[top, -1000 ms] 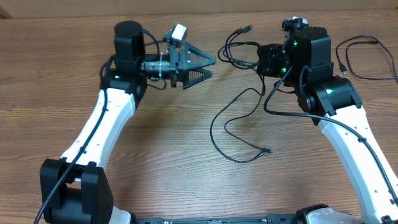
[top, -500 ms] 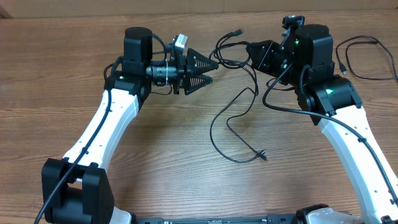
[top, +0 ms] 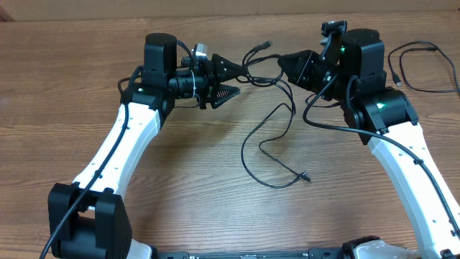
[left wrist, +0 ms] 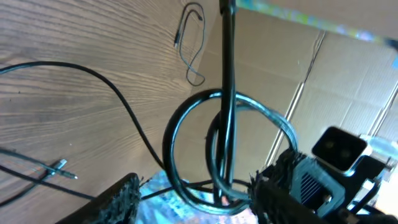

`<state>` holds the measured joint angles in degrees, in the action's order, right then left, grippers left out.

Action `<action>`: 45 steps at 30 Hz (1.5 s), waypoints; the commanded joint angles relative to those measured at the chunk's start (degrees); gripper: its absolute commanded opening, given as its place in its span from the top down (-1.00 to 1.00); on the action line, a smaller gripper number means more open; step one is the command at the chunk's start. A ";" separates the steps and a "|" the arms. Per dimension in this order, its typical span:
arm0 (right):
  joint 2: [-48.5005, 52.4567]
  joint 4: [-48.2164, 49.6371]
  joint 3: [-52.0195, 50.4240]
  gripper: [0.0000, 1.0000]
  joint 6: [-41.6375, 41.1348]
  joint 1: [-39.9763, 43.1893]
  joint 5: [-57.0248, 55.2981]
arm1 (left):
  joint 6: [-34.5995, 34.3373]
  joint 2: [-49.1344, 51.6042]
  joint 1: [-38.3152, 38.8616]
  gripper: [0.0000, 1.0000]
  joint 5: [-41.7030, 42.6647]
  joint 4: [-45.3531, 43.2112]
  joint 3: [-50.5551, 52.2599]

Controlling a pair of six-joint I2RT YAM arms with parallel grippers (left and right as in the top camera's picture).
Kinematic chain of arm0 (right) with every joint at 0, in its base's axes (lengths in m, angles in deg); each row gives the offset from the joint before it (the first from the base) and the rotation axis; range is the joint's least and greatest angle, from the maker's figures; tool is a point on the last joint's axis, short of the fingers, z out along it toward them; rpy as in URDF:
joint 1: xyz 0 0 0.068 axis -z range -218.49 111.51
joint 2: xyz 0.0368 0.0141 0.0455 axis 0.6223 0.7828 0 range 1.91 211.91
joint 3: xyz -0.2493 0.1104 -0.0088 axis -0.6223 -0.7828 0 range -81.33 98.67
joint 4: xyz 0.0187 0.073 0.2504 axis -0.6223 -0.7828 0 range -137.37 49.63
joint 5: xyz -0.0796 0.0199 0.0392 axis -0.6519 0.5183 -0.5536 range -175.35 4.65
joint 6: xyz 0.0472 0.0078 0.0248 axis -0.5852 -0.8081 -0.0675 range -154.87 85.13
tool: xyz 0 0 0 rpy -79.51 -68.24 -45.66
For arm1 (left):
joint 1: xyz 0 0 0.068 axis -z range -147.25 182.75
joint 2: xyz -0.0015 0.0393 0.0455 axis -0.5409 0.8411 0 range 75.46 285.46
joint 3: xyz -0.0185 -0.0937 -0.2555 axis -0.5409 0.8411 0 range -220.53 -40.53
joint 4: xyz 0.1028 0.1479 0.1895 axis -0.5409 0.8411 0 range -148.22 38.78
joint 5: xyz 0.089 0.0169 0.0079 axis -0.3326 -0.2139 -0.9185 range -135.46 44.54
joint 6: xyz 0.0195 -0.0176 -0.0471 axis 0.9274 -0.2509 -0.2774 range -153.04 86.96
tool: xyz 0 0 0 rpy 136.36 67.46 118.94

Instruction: Untangle cables

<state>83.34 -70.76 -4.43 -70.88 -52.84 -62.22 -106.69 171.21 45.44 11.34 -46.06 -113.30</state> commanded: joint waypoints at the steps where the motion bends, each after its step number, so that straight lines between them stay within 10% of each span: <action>1: -0.28 -0.37 0.37 0.92 -0.17 -0.26 0.98 | -3.15 -0.94 0.11 -0.02 -0.87 -0.20 -0.57; 13: -0.28 -1.09 0.37 0.92 -0.20 -0.28 3.96 | -3.32 -0.92 0.48 0.14 -0.90 -0.20 -0.57; 17: -0.28 -2.23 0.37 0.92 -0.17 -0.28 3.96 | -3.74 -0.94 0.48 0.74 -0.85 -0.20 -0.57; 29: -0.28 -2.95 0.37 0.92 0.98 -0.28 3.93 | -3.74 -0.94 0.52 0.85 -0.85 -0.17 -0.57; 42: -0.28 -8.11 0.33 0.92 27.61 -0.28 -2.95 | -3.74 -0.92 0.04 0.92 0.46 -0.20 -0.57; 45: -0.28 -8.96 0.33 0.34 29.03 -0.26 -2.97 | -3.74 -0.92 -0.33 0.92 1.70 -0.20 -0.57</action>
<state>83.34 -79.57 -4.43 -45.81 -52.88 -63.61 -110.66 171.21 45.52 11.25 -46.02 -113.30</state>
